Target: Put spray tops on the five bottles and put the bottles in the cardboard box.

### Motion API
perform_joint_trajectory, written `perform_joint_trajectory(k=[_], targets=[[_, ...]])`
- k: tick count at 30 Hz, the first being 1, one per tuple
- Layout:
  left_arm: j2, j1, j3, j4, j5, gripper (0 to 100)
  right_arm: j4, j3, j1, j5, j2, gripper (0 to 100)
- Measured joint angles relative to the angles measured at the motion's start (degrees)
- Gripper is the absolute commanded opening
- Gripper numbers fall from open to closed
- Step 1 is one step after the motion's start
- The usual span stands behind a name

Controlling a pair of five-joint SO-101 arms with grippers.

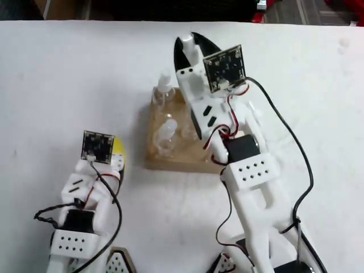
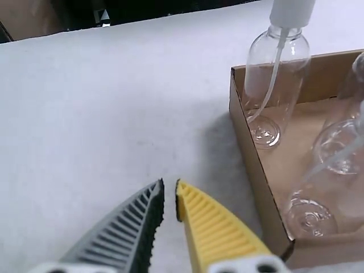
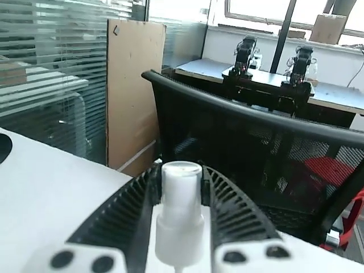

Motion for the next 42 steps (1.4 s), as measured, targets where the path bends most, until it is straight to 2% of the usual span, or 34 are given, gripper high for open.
perform_joint_trajectory(k=[16,26,39,42], targets=[[0.00,0.00,0.00,0.00,0.00,4,-0.26,2.73,0.00,-0.53,-0.62,1.5],[0.00,0.00,0.00,0.00,0.00,4,-16.62,17.05,1.05,-2.99,-0.62,1.5],[0.00,0.00,0.00,0.00,0.00,4,-28.48,29.80,2.90,-3.25,-0.53,1.9],[0.00,0.00,0.00,0.00,0.00,4,-29.01,30.95,2.73,-3.34,-0.53,8.9]])
